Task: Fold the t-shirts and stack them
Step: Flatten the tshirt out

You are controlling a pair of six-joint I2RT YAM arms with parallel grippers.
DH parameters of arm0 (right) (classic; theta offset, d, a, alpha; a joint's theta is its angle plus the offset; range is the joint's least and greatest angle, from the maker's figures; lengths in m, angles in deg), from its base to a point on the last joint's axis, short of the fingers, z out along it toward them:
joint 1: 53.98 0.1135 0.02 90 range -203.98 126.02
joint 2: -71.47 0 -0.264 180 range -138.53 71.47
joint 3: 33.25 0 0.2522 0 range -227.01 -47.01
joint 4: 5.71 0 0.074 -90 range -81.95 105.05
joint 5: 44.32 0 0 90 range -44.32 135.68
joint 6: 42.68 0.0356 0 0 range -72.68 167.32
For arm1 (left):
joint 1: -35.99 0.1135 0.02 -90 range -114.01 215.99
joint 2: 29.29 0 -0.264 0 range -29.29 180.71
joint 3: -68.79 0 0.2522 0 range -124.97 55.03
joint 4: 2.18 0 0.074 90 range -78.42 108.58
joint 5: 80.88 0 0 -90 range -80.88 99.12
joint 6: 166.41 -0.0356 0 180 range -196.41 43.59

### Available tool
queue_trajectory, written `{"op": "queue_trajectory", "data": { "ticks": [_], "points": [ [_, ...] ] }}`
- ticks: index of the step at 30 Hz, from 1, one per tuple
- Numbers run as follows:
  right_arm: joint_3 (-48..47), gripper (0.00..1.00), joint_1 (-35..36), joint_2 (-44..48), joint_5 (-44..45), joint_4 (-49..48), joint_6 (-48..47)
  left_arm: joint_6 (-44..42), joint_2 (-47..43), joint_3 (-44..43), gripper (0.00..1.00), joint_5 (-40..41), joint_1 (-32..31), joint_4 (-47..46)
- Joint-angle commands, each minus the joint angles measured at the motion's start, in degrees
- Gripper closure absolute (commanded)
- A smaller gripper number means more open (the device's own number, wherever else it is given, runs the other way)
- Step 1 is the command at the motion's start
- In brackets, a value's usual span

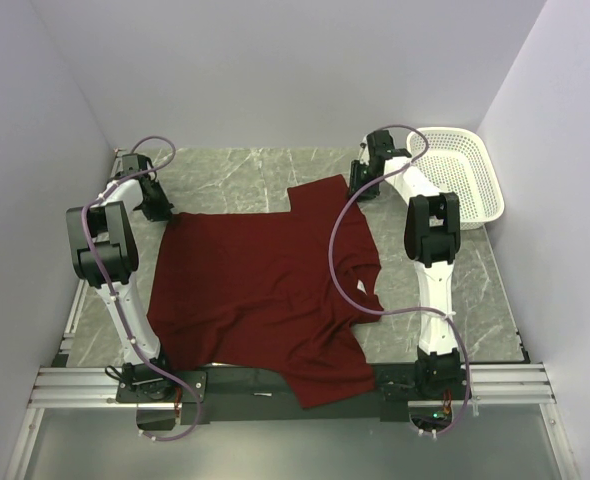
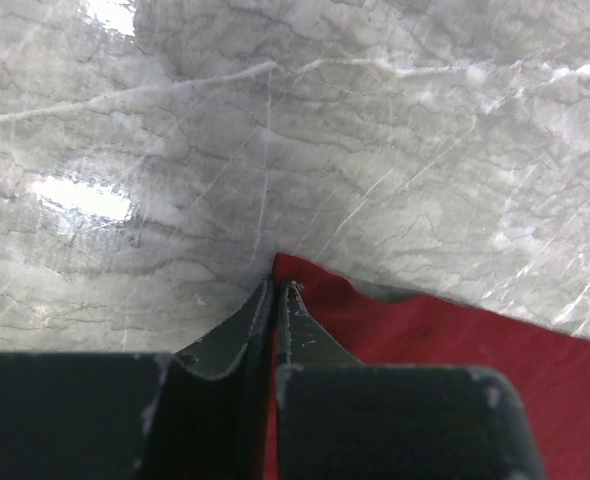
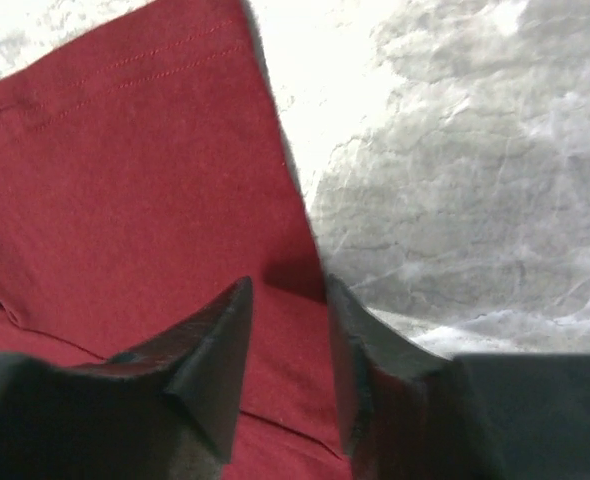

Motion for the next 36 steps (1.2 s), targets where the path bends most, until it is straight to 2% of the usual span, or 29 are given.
{"op": "queue_trajectory", "data": {
  "ticks": [1, 3, 6, 7, 10, 12, 18, 23, 28, 34, 35, 36],
  "points": [
    [0.5, 0.6, 0.5, 1.2, -1.7, 3.4, -1.9, -0.1, -0.8, 0.3, 0.93, -1.4, -0.5, 1.7],
    [0.5, 0.65, 0.5, 1.6, -2.1, 4.5, -2.6, 0.0, -0.8, 0.1, 0.93, -1.8, -0.6, 1.6],
    [-1.3, 0.82, 0.5, 0.7, -2.1, 6.3, -3.7, 0.3, -0.8, -0.3, 0.94, -2.5, -0.6, 1.4],
    [-2.4, 0.9, 0.3, -0.4, -2.3, 7.6, -3.7, 0.5, -0.4, -1.1, 0.94, -2.6, -0.5, 1.6],
    [-8.5, 1.0, 0.1, -2.9, -3.6, 9.1, -3.8, 1.0, 0.6, -3.1, 0.97, -2.9, -0.5, 1.9],
    [-10.2, 1.0, -0.3, -3.1, -2.8, 8.1, -3.3, 1.5, 1.9, -5.2, 0.98, -2.7, -0.4, 2.4],
    [-23.0, 1.0, -1.3, -7.3, 2.0, 7.3, -3.1, 4.4, 8.9, -15.7, 0.99, -3.9, 0.3, 3.4],
    [-23.6, 1.0, -1.2, -6.7, 4.8, 0.0, -2.6, 8.8, 10.3, -20.2, 0.99, -7.1, 0.3, -1.4],
    [-26.3, 1.0, -0.9, -7.6, 7.4, -3.8, -3.5, 11.7, 11.5, -24.1, 0.99, -6.7, 0.3, -1.7],
    [-26.8, 1.0, -0.3, -7.7, 10.3, -6.8, -4.9, 12.9, 10.0, -22.9, 0.99, -3.6, 0.8, -3.4],
    [-27.1, 0.99, -0.3, -7.7, 10.7, -7.0, -4.8, 13.0, 9.8, -22.7, 0.99, -3.8, 0.8, -3.5],
    [-27.1, 0.88, -0.1, -7.6, 11.2, -7.0, -4.8, 12.9, 10.3, -23.3, 0.99, -5.0, 0.9, -3.2]
  ]
}}
